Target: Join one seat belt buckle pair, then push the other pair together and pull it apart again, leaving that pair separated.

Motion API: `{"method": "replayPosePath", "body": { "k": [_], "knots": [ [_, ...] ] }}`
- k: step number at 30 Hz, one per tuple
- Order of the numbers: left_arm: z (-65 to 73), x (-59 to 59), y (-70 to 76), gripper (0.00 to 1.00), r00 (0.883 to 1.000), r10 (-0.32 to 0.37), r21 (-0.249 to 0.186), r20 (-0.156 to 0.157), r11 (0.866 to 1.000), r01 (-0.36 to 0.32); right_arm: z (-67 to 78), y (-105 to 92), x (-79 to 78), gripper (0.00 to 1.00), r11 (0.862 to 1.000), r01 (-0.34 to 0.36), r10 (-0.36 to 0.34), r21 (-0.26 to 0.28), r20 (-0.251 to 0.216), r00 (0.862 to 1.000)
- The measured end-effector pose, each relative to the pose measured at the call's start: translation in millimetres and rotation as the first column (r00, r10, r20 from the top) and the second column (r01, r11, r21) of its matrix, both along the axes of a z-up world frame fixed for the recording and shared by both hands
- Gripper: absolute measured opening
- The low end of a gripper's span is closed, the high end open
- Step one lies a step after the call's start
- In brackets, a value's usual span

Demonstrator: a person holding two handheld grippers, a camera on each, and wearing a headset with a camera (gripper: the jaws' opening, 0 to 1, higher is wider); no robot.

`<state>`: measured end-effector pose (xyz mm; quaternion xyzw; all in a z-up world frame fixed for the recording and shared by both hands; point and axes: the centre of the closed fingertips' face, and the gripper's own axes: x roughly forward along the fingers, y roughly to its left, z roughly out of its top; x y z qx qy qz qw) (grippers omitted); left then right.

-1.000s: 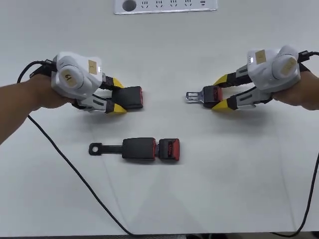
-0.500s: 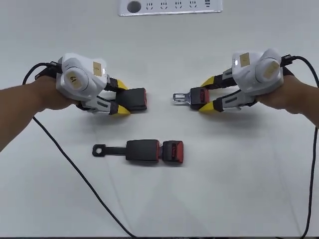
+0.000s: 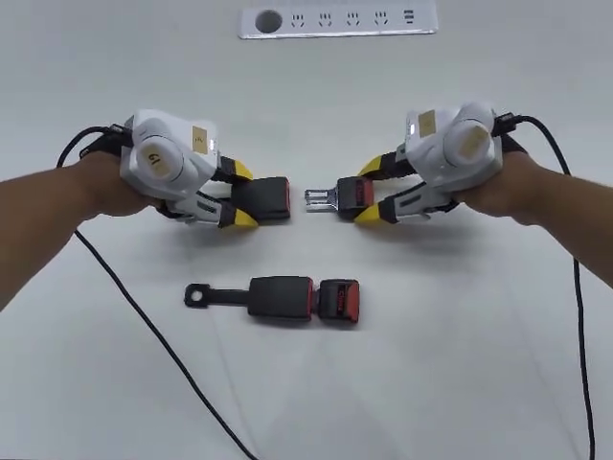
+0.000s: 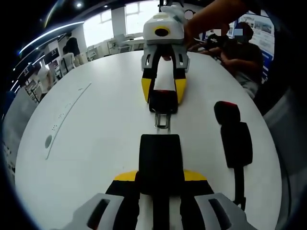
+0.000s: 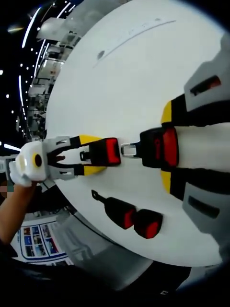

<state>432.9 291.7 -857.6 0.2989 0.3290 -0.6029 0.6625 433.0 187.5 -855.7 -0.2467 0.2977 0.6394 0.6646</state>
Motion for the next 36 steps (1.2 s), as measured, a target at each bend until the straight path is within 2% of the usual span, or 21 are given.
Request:
{"method": "replayPosePath", "body": {
  "k": [7,12,20,24,25,29,33,36],
  "knots": [
    [0.7,-0.8,-0.2,0.33,1.000,0.000,0.005,-0.001,1.000,0.000,-0.8,9.1,2.6,0.32,0.999,-0.004,0.004,-0.044,0.004,1.000],
    [0.7,-0.9,-0.1,0.33,1.000,0.000,0.008,-0.001,1.000,0.000,-1.2,16.4,2.4,0.32,0.999,-0.019,0.019,-0.049,0.004,1.000],
    [0.0,-0.3,0.3,0.33,1.000,-0.005,0.007,-0.002,1.000,0.005,-1.7,16.0,3.1,0.32,0.997,-0.038,0.038,-0.069,0.004,0.999],
    [-0.3,-0.5,-0.2,0.33,1.000,-0.015,0.016,-0.002,1.000,0.016,-0.9,30.8,0.5,0.32,0.997,-0.045,0.045,-0.059,0.010,0.999],
    [-0.4,-0.5,-0.2,0.33,1.000,-0.017,0.016,-0.003,1.000,0.017,-1.6,30.9,0.5,0.32,0.996,-0.050,0.050,-0.080,0.008,0.999],
    [-0.4,-0.9,0.0,0.33,1.000,-0.021,0.020,-0.005,1.000,0.021,-2.7,29.0,-0.4,0.32,0.997,-0.037,0.037,-0.071,0.001,0.999],
    [-0.7,-1.3,0.0,0.33,1.000,-0.026,0.029,-0.006,0.999,0.026,-3.3,30.8,-1.2,0.32,0.996,-0.036,0.036,-0.078,0.000,0.999],
    [-1.2,-1.9,0.0,0.32,0.999,-0.052,0.052,-0.006,0.997,0.052,-3.6,32.8,-1.2,0.31,0.996,-0.034,0.034,-0.077,-0.001,0.999]
  ]
}}
